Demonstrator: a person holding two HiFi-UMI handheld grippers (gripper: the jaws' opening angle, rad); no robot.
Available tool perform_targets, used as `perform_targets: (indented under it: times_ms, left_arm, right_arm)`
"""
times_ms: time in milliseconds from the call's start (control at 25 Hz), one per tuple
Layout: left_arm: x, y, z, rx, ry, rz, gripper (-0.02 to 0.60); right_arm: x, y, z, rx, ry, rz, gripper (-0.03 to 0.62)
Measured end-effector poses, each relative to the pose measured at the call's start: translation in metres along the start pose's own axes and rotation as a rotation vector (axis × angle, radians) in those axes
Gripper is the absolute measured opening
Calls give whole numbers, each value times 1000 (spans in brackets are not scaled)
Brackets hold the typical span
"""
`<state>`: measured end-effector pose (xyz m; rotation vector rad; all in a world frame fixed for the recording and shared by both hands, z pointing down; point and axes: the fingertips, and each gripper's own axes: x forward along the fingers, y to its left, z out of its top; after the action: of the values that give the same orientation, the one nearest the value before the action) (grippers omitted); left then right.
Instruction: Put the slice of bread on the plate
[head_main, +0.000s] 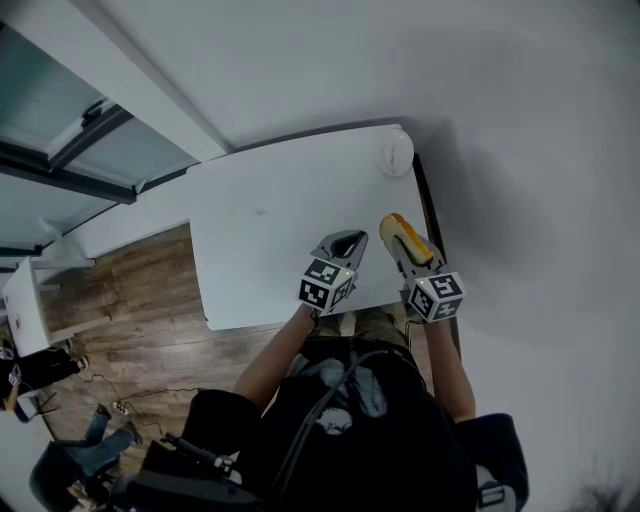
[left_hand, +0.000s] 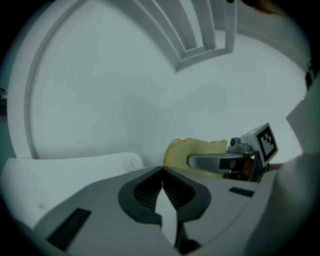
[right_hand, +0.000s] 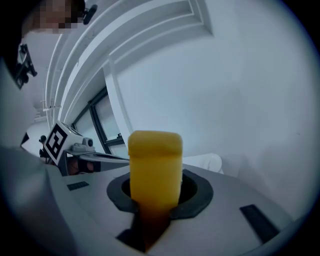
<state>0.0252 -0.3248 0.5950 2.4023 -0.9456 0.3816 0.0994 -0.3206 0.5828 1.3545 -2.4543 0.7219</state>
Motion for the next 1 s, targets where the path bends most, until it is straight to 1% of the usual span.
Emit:
perform_targets:
  times_ms: [200, 280, 400, 480, 600, 720, 880, 1000]
  left_arm:
    - [55, 27, -5, -15, 34, 24, 6]
    - [72, 38, -5, -25, 50, 41, 6]
    - [90, 54, -3, -29, 48, 65, 6]
    - [104, 71, -5, -38, 40, 90, 6]
    - [132, 110, -11, -85, 38, 151, 6]
    - [152, 134, -14, -124, 49, 204, 6]
    - [170, 140, -17, -134, 59, 216, 6]
    - [185, 143, -12, -119, 63, 210, 6]
  right_arm:
    - [63, -63, -5, -164, 87, -40, 97]
    - [93, -94, -5, -223, 112, -72, 96]
    - [145, -141, -10, -326, 173, -141, 97]
    - [182, -166, -14, -449, 225, -178, 97]
    - [237, -195, -19, -674, 308, -216, 97]
    - [266, -212, -20, -861, 382, -252, 97]
    - [282, -237, -25, -1057, 480, -326, 97]
    - [298, -256, -37, -1144, 562, -348, 97]
